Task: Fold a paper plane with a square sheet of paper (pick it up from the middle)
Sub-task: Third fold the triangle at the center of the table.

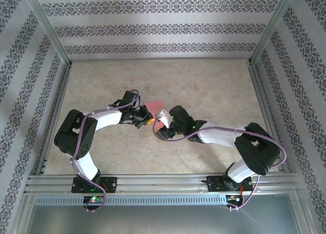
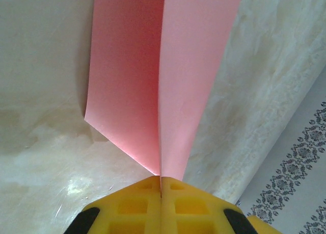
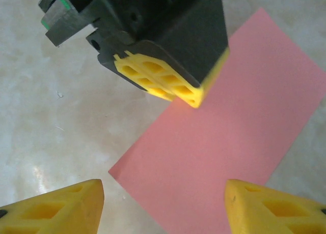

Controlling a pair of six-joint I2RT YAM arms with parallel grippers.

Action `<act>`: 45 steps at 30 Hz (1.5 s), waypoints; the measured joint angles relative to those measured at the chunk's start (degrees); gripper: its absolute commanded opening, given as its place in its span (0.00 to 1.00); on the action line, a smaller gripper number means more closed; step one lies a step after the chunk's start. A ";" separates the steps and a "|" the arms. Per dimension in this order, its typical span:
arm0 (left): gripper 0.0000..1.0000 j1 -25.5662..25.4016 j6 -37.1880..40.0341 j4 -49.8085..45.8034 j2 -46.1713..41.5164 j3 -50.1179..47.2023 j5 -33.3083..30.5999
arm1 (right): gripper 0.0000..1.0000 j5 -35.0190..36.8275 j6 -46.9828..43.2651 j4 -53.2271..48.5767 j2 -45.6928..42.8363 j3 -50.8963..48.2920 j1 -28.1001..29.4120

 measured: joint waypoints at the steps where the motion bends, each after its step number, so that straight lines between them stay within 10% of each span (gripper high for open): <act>1: 0.00 0.00 -0.11 -0.22 0.00 0.09 -0.02 | 0.64 0.81 -1.44 0.72 0.81 0.00 0.66; 9: 0.00 0.00 -0.35 -0.85 0.00 0.31 -0.46 | 0.62 6.10 -7.13 4.50 6.60 0.00 3.98; 18: 0.01 0.00 -0.35 -0.98 0.02 0.33 -0.74 | 0.29 10.97 -9.42 8.81 6.86 -0.72 4.04; 24: 0.30 0.61 0.44 -3.89 -0.04 0.74 -1.66 | 0.07 9.57 -10.03 8.17 6.86 -1.27 4.04; 33: 0.44 7.43 7.63 -10.78 -8.85 1.31 -6.86 | 0.06 -1.11 -1.60 2.40 6.86 0.90 3.85; 45: 0.32 4.26 13.64 -10.29 -1.05 5.60 -5.29 | 0.06 -17.73 16.57 1.75 11.74 6.23 0.61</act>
